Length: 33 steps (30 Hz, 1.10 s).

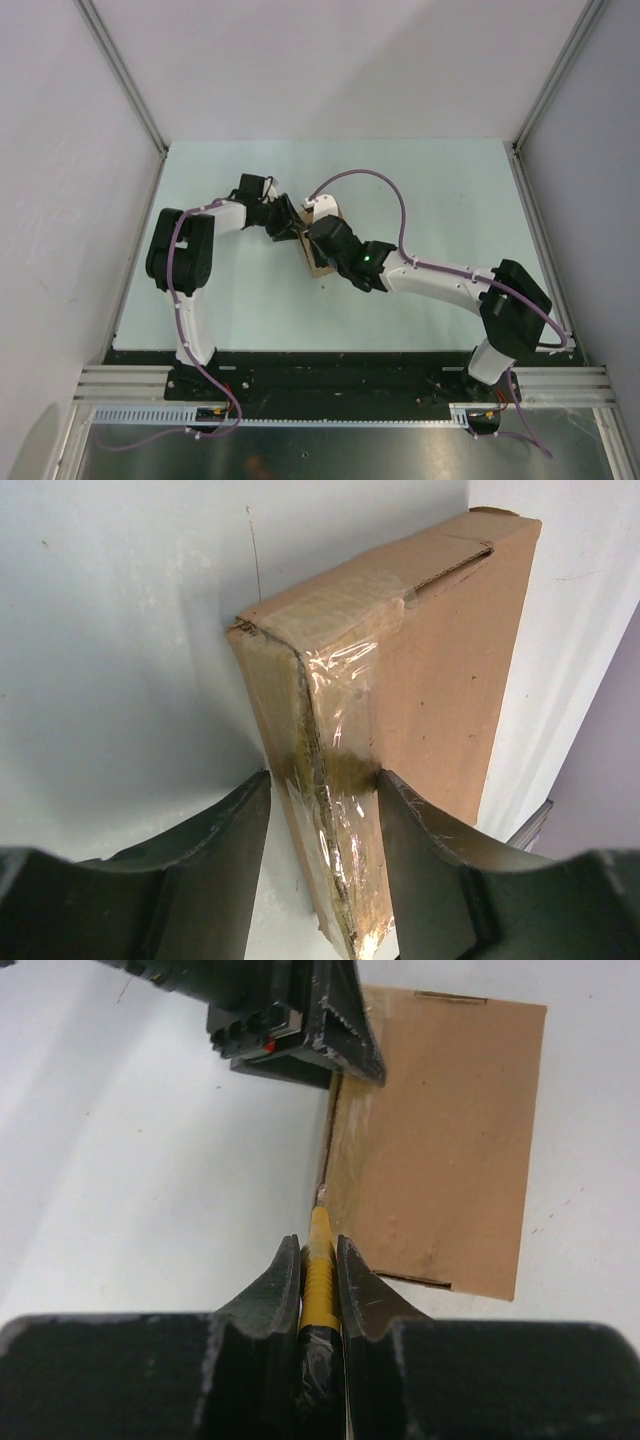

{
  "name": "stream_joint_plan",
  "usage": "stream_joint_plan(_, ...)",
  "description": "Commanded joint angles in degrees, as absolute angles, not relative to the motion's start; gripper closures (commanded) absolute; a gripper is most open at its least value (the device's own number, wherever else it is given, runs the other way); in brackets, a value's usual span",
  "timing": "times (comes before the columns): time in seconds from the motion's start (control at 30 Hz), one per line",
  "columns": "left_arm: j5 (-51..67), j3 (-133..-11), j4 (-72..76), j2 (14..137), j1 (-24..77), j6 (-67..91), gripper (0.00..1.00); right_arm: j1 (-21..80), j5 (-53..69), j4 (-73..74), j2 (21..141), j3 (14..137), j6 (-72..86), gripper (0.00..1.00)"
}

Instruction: Unpack the express box

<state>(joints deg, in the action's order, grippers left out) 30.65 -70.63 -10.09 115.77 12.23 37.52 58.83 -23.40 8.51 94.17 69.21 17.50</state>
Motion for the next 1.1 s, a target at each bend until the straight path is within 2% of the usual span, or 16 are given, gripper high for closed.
stream_joint_plan(0.0,24.52,-68.2,-15.82,116.99,11.86,34.63,0.44,57.13,-22.42,4.13,95.88,70.49,16.87,1.0)
stream_joint_plan(0.17,23.82,-67.41,-15.91,116.19,12.04,33.58,0.39,56.51,-21.45,2.29,98.43,72.16,16.79,1.0)
stream_joint_plan(0.37,24.17,-66.88,-16.0,116.54,12.22,33.84,0.39,56.16,-20.74,1.05,100.63,73.56,16.44,1.0)
stream_joint_plan(1.07,23.99,-67.06,-16.44,116.81,12.3,33.66,0.45,55.28,-21.18,0.62,103.54,74.44,16.17,1.0)
